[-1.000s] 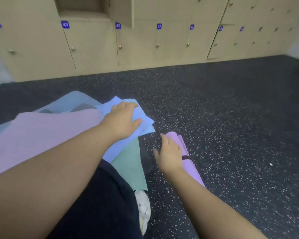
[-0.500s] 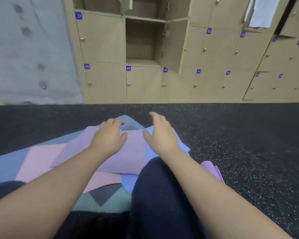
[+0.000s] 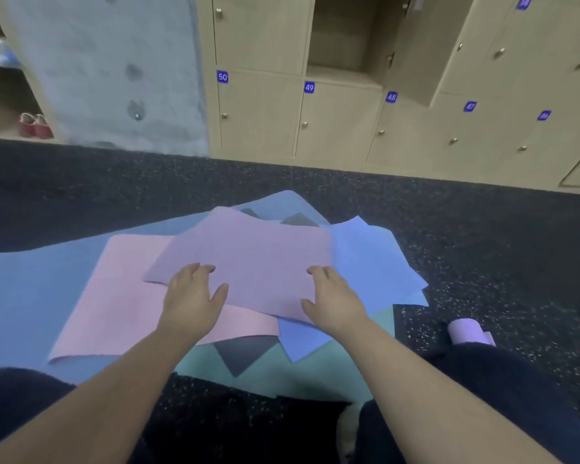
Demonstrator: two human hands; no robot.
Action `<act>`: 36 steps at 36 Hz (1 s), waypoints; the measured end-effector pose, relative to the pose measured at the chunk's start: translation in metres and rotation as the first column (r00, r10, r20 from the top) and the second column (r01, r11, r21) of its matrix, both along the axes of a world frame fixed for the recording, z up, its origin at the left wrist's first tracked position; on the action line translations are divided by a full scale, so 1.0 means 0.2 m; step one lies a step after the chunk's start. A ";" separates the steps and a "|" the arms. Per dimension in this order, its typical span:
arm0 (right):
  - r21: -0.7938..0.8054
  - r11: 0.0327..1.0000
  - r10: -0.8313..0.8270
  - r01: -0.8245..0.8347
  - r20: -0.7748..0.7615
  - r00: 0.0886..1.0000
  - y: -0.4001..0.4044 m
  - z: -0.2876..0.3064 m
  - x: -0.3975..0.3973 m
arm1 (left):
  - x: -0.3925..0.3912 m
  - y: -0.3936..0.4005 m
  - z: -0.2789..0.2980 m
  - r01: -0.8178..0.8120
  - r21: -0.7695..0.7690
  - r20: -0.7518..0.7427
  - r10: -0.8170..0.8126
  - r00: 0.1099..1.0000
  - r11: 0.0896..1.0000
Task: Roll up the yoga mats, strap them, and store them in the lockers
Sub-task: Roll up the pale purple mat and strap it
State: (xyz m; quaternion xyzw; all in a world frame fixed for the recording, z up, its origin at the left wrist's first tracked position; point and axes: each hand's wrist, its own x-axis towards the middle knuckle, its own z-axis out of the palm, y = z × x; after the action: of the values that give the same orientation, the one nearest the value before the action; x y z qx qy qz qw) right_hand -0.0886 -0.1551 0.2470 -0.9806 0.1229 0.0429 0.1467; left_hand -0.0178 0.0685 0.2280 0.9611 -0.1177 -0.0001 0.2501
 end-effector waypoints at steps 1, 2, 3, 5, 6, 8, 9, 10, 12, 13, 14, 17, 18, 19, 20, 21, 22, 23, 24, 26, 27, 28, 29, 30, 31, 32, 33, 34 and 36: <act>-0.009 1.000 -0.003 0.003 -0.014 1.000 -0.01 -0.04 0.03 | 0.01 -0.01 -0.04 -0.009 -0.019 -0.010 0.009 1.000 1.000; -0.018 1.000 -0.006 0.006 -0.029 1.000 -0.03 -0.08 0.06 | 0.03 -0.01 -0.09 -0.012 -0.011 -0.020 0.012 1.000 1.000; -0.026 1.000 -0.009 0.008 -0.042 0.999 -0.04 -0.12 0.09 | 0.04 -0.01 -0.14 -0.010 0.021 -0.030 0.011 0.999 1.000; -0.037 0.999 -0.006 0.004 -0.062 0.998 -0.06 -0.20 0.14 | 0.07 -0.01 -0.23 0.010 0.108 -0.055 -0.005 0.998 0.994; -0.037 0.999 0.002 -0.005 -0.070 0.998 -0.07 -0.24 0.16 | 0.08 -0.01 -0.27 0.023 0.136 -0.077 -0.013 0.997 0.990; -0.032 0.999 0.029 -0.032 -0.094 0.995 -0.09 -0.32 0.20 | 0.10 -0.01 -0.35 0.047 0.160 -0.123 -0.027 0.992 0.986; -0.030 0.998 0.048 -0.052 -0.111 0.993 -0.10 -0.37 0.22 | 0.12 -0.02 -0.39 0.056 0.168 -0.146 -0.031 0.989 0.984; -0.030 0.997 0.068 -0.073 -0.130 0.989 -0.11 -0.41 0.24 | 0.12 -0.02 -0.42 0.065 0.183 -0.167 -0.034 0.985 0.981; -0.025 0.994 0.101 -0.107 -0.178 0.979 -0.13 -0.50 0.26 | 0.13 -0.03 -0.50 0.088 0.235 -0.201 -0.041 0.979 0.968; -0.022 0.993 0.110 -0.117 -0.205 0.973 -0.14 -0.55 0.27 | 0.13 -0.03 -0.54 0.098 0.257 -0.216 -0.042 0.975 0.961; -0.018 0.992 0.118 -0.125 -0.230 0.966 -0.15 -0.59 0.29 | 0.14 -0.04 -0.58 0.107 0.274 -0.229 -0.043 0.972 0.956; -0.022 0.989 0.137 -0.149 -0.285 0.949 -0.17 -0.72 0.31 | 0.15 -0.06 -0.69 0.136 0.317 -0.265 -0.050 0.963 0.939; -0.025 0.986 0.148 -0.162 -0.299 0.943 -0.17 -0.76 0.32 | 0.15 -0.07 -0.72 0.147 0.324 -0.282 -0.052 0.958 0.935; -0.023 0.984 0.159 -0.175 -0.310 0.937 -0.16 -0.80 0.33 | 0.16 -0.09 -0.75 0.158 0.325 -0.302 -0.056 0.952 0.932; -0.021 0.982 0.169 -0.185 -0.322 0.932 -0.16 -0.84 0.34 | 0.16 -0.10 -0.77 0.169 0.319 -0.322 -0.061 0.945 0.932; -0.021 0.981 0.176 -0.193 -0.334 0.926 -0.15 -0.87 0.34 | 0.17 -0.12 -0.80 0.177 0.310 -0.341 -0.064 0.938 0.934; -0.023 0.979 0.181 -0.201 -0.346 0.921 -0.14 -0.90 0.35 | 0.17 -0.14 -0.83 0.182 0.300 -0.357 -0.066 0.932 0.937; -0.026 0.978 0.184 -0.207 -0.359 0.915 -0.14 -0.93 0.35 | 0.18 -0.15 -0.85 0.183 0.288 -0.371 -0.067 0.926 0.940; -0.031 0.977 0.186 -0.213 -0.373 0.909 -0.14 -0.96 0.36 | 0.18 -0.17 -0.88 0.183 0.276 -0.383 -0.067 0.921 0.944; -0.049 0.974 0.183 -0.220 -0.402 0.897 -0.14 -1.01 0.37 | 0.18 -0.19 -0.93 0.173 0.250 -0.408 -0.059 0.911 0.953; -0.061 0.973 0.177 -0.221 -0.417 0.892 -0.14 -1.03 0.39 | 0.19 -0.20 -0.95 0.164 0.235 -0.422 -0.052 0.905 0.958; -0.074 0.972 0.171 -0.224 -0.433 0.885 -0.15 -1.05 0.40 | 0.19 -0.21 -0.96 0.155 0.224 -0.435 -0.043 0.899 0.962; -0.091 0.969 0.164 -0.228 -0.451 0.877 -0.15 -1.08 0.41 | 0.19 -0.21 -0.98 0.150 0.224 -0.448 -0.035 0.894 0.963; -0.110 0.966 0.156 -0.232 -0.469 0.870 -0.15 -1.10 0.42 | 0.19 -0.21 -0.99 0.150 0.231 -0.458 -0.029 0.889 0.961; -0.129 0.963 0.146 -0.237 -0.487 0.861 -0.16 -1.12 0.43 | 0.19 -0.21 -1.00 0.152 0.234 -0.468 -0.026 0.884 0.960; -0.145 0.960 0.137 -0.241 -0.507 0.851 -0.16 -1.13 0.43 | 0.19 -0.21 -1.00 0.154 0.231 -0.478 -0.026 0.878 0.961; -0.157 0.957 0.127 -0.243 -0.526 0.841 -0.16 -1.14 0.44 | 0.19 -0.21 -1.01 0.153 0.223 -0.485 -0.027 0.874 0.963; -0.168 0.956 0.115 -0.241 -0.542 0.832 -0.15 -1.15 0.45 | 0.19 -0.21 -1.01 0.151 0.214 -0.489 -0.028 0.872 0.965; -0.185 0.955 0.092 -0.230 -0.553 0.828 -0.14 -1.15 0.47 | 0.19 -0.22 -1.01 0.148 0.201 -0.486 -0.032 0.874 0.968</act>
State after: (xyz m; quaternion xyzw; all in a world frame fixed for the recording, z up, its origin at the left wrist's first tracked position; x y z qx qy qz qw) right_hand 0.0047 -0.1840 0.0169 -0.9461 0.0798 0.3134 -0.0194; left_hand 0.0204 0.0245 0.0264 0.9471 -0.0963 -0.2629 0.1570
